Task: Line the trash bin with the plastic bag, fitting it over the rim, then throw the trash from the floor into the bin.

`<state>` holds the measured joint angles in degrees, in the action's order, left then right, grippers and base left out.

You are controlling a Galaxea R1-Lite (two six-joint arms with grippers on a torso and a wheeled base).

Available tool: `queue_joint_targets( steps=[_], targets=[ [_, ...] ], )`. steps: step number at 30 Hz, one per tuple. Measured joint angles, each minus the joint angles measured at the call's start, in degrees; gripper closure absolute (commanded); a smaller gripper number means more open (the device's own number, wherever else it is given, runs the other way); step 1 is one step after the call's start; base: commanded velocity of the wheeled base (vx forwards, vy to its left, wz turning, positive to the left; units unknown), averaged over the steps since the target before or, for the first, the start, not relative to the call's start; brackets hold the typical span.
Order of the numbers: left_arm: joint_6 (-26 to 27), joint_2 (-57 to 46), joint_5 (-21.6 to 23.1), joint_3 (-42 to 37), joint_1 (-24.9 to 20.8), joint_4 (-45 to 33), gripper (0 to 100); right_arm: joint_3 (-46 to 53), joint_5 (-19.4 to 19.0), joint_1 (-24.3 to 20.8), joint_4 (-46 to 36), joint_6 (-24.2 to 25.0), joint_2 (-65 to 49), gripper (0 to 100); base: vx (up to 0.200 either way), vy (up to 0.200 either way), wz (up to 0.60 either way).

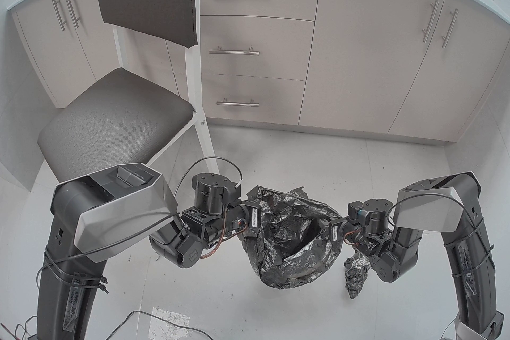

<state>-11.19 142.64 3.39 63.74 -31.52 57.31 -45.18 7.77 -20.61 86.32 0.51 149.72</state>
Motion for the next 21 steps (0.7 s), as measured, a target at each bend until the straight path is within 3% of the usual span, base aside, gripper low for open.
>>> queue_joint_targets(
  steps=[11,21],
  targets=[
    [-0.07,1.68,-0.02,0.23,2.10,1.32,100,-2.83,-0.05,-0.09,-4.86,-0.07,-1.49,0,0.000,0.000,0.00],
    [-0.30,1.62,0.02,-0.18,1.21,2.28,100,-1.62,-0.09,-1.27,-6.05,0.00,-4.28,0,0.000,0.000,0.00]
  ],
)
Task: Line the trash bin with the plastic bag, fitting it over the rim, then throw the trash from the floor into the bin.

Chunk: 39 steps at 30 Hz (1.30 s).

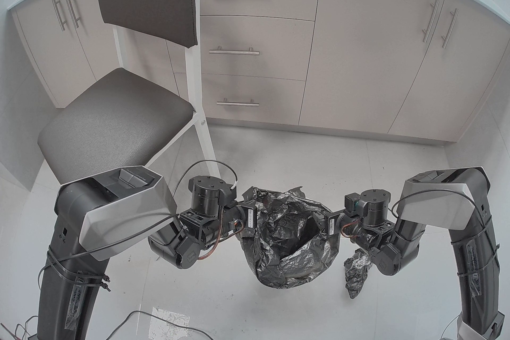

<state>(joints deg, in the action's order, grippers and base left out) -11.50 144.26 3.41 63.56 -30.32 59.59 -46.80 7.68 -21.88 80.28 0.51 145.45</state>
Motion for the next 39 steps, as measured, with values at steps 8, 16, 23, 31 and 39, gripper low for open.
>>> queue_joint_targets(
  steps=[8,16,23,31,39],
  targets=[
    [0.09,0.11,-0.35,0.27,-0.46,-0.55,100,0.39,0.00,-0.13,0.13,0.09,-0.29,0,0.000,0.000,0.00],
    [0.46,0.15,-3.82,0.49,-0.55,-2.00,0,0.33,-0.02,-0.17,0.30,0.17,-0.29,0,0.000,0.000,0.00],
    [0.39,0.04,-4.30,0.60,-0.52,-2.06,0,0.30,-0.05,-0.16,0.46,0.30,-0.29,0,0.000,0.000,0.00],
    [0.48,-0.09,-4.52,0.44,-0.61,-1.91,0,0.30,-0.05,-0.09,0.52,0.46,-0.29,0,0.000,0.000,0.00],
    [6.00,0.11,-10.58,-0.09,-0.44,-1.87,0,0.33,0.01,-0.13,0.63,0.49,-0.27,0,0.000,0.000,0.00]
  ],
)
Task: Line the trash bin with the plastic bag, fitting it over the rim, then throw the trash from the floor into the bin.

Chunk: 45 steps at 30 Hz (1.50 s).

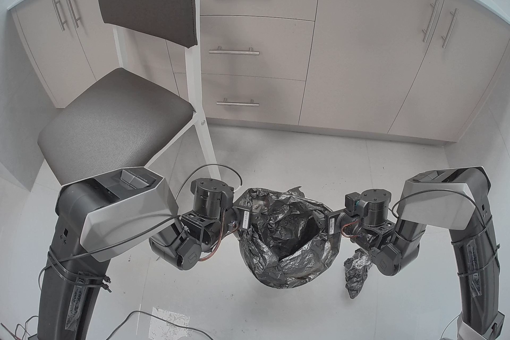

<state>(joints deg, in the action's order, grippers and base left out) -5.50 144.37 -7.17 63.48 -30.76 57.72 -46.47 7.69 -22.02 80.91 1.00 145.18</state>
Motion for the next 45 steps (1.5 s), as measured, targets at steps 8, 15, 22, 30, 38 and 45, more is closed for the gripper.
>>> queue_joint_targets(
  steps=[8,15,22,30,38,45],
  targets=[
    [2.27,-0.16,-9.03,-2.56,-0.55,1.67,0,0.04,0.02,-0.15,0.05,0.00,0.09,0,0.000,0.000,0.00],
    [4.88,0.69,-15.74,-3.01,-0.72,2.55,0,-0.83,0.02,-0.20,0.02,0.00,0.96,0,0.000,0.000,0.00],
    [9.52,3.40,-19.70,-1.27,-0.09,5.42,0,-1.82,0.05,-0.26,-0.06,0.00,1.85,0,0.000,0.000,0.00],
    [10.96,6.29,-19.79,0.72,0.77,5.41,0,-2.86,0.11,-0.30,-0.26,-0.05,2.56,0,0.000,0.000,0.00],
    [11.04,7.17,-19.76,0.57,0.94,5.10,0,-3.39,0.10,-0.30,-0.61,-0.21,2.62,0,0.000,0.000,0.00],
    [10.58,7.39,-19.54,0.96,0.80,5.61,0,-2.65,0.10,-2.16,-0.94,-0.43,1.57,0,0.000,0.000,0.00]
  ],
)
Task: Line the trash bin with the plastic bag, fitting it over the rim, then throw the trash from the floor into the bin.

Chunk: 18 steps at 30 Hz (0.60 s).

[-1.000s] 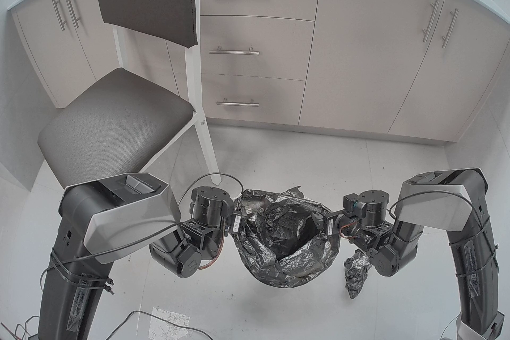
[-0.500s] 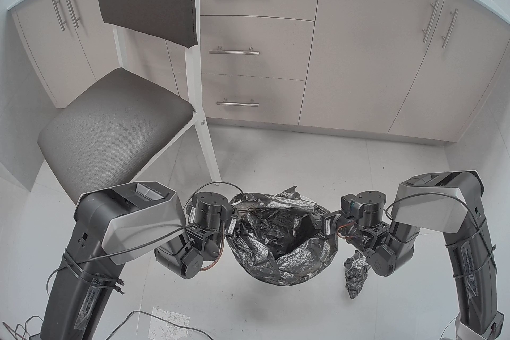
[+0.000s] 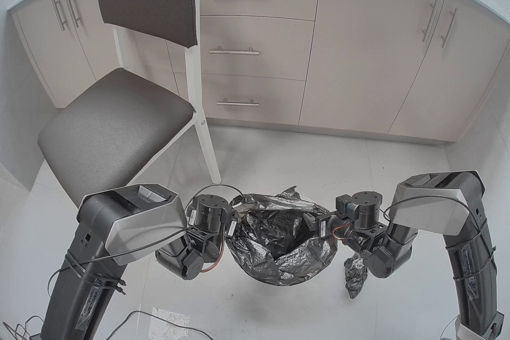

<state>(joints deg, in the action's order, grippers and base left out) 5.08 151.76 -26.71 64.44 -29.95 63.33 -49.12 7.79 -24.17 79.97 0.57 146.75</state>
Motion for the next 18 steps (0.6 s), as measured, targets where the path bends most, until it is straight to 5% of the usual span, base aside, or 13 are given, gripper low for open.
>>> queue_joint_targets(
  steps=[7,18],
  targets=[
    [-2.02,0.02,0.16,0.74,-0.15,0.13,0,-0.38,-0.11,-3.96,-5.23,-0.57,-1.72,0,0.000,0.000,0.00],
    [-3.97,0.02,0.44,0.89,-0.22,1.56,0,-14.03,0.77,-3.88,-19.59,-4.73,-0.74,0,0.000,0.000,0.00]
  ],
)
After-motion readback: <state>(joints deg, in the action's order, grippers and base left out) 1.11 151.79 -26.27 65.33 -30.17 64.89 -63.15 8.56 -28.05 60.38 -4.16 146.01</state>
